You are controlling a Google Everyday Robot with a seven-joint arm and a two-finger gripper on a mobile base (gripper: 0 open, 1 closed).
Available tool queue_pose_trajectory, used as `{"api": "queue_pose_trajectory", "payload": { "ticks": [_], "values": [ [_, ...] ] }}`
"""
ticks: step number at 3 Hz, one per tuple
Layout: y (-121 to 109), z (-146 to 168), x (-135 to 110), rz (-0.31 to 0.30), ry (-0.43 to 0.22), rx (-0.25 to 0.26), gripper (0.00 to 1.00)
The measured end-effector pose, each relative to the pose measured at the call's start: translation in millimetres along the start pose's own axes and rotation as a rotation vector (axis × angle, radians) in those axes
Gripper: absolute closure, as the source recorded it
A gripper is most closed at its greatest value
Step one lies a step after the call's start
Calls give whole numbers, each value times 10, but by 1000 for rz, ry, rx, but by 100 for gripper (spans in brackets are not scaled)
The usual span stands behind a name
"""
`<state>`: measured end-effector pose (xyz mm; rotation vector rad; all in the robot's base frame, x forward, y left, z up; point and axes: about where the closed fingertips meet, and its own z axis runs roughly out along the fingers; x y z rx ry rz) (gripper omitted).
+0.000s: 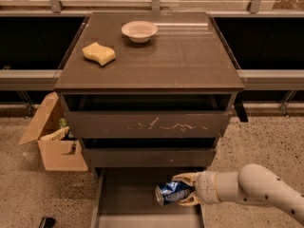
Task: Pick pepsi can from bottom drawer and place on counter
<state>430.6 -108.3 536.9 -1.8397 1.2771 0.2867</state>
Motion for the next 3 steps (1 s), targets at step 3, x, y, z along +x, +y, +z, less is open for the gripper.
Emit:
{"api": "queue_pose_trajectory", "payload": {
  "ticks": [3],
  "values": [
    [-1027, -1251, -688, -184, 50, 106, 100]
  ]
}}
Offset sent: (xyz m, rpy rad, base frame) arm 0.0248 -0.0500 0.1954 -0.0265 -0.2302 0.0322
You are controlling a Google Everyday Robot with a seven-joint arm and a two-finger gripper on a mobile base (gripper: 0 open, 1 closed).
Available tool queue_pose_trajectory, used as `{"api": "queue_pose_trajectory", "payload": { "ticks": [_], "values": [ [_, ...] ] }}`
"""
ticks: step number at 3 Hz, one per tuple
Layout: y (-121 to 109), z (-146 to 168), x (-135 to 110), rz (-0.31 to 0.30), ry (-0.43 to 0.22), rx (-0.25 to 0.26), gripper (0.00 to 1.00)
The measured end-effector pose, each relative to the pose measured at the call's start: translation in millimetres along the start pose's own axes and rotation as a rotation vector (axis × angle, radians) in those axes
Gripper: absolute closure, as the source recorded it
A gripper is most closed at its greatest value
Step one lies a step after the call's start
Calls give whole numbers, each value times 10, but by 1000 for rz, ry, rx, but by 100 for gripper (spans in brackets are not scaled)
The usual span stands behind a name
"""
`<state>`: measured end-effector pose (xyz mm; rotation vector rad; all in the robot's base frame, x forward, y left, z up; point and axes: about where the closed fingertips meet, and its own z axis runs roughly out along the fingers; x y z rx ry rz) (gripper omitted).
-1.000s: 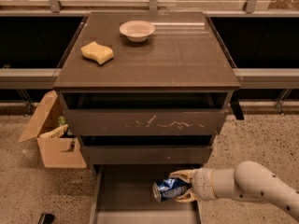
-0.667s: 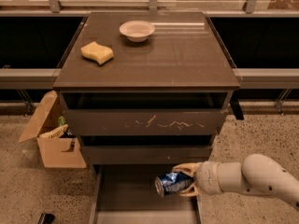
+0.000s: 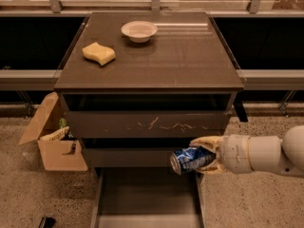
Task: Pick pepsi can from bottom drawer and place on counter
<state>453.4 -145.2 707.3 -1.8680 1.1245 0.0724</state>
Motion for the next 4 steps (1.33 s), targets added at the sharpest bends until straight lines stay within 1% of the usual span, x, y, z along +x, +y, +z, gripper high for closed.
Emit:
{"api": "queue_pose_trajectory", "payload": {
  "ticks": [1, 2, 3, 4],
  "values": [
    [-670, -444, -315, -127, 73, 35, 100],
    [-670, -444, -315, -127, 73, 35, 100],
    [-785, -544, -331, -133, 71, 54, 100],
    [-1109, -787, -411, -177, 73, 91, 100]
  ]
}}
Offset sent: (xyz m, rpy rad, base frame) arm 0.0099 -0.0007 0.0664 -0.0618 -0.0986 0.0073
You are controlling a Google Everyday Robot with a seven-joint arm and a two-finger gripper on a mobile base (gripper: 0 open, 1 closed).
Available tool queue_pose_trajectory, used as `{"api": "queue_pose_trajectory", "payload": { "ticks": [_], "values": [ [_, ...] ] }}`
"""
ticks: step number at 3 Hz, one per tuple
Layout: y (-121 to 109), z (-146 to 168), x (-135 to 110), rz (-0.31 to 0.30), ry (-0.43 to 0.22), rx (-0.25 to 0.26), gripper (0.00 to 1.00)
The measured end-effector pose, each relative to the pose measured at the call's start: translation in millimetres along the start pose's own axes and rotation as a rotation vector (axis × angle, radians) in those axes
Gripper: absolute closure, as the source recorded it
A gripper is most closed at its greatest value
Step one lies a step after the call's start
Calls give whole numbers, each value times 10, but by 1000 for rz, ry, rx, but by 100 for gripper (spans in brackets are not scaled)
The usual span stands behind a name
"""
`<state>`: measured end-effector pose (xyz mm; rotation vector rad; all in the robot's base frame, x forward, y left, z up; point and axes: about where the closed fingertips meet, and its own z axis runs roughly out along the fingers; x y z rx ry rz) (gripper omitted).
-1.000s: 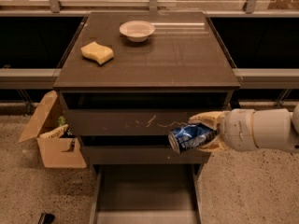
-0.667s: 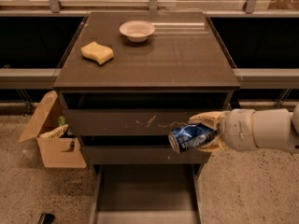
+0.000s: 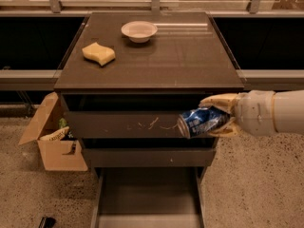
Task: Pick pepsi can from bottom drawer and place on counter
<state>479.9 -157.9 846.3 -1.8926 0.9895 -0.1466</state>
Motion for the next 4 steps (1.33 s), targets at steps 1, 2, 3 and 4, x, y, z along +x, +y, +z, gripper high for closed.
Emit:
{"api": "queue_pose_trajectory", "payload": {
  "ticks": [1, 2, 3, 4],
  "values": [
    [-447, -183, 135, -31, 22, 30, 100],
    [-946, -102, 284, -33, 18, 68, 100],
    [-1206, 176, 431, 62, -7, 102, 100],
    [-1228, 242, 389, 123, -20, 96, 100]
  ]
}}
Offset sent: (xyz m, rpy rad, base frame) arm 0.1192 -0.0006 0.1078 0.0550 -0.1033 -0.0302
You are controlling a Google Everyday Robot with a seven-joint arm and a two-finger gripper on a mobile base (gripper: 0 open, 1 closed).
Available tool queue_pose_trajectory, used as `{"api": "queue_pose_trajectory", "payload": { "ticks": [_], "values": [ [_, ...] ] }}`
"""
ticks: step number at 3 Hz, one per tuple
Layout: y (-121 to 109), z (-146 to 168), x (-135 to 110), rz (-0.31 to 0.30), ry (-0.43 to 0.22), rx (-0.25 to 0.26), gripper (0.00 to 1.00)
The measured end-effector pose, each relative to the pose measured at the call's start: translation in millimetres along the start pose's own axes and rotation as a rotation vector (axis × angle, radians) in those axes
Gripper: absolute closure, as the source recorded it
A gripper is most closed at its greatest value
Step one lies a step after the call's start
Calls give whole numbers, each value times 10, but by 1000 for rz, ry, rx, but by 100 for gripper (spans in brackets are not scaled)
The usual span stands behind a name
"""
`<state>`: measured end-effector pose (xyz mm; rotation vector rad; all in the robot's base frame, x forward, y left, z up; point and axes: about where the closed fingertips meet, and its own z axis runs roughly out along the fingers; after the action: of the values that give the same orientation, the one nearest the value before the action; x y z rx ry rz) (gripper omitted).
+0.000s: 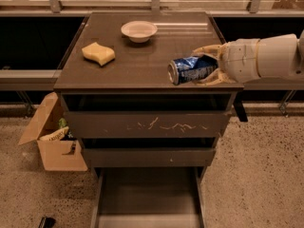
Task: Pick pepsi can from bottom drawer and place on counter
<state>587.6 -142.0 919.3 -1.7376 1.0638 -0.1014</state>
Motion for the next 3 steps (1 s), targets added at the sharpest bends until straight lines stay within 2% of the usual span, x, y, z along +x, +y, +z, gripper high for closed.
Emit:
{"api": "queue_pose_trajectory", "payload": {
  "ticks": [1, 2, 3],
  "values": [
    [5, -2, -3, -12, 0, -1, 100],
    [-51, 87, 31, 14, -5, 13, 100],
    [-192, 228, 184, 78, -1, 40, 100]
  ]
}}
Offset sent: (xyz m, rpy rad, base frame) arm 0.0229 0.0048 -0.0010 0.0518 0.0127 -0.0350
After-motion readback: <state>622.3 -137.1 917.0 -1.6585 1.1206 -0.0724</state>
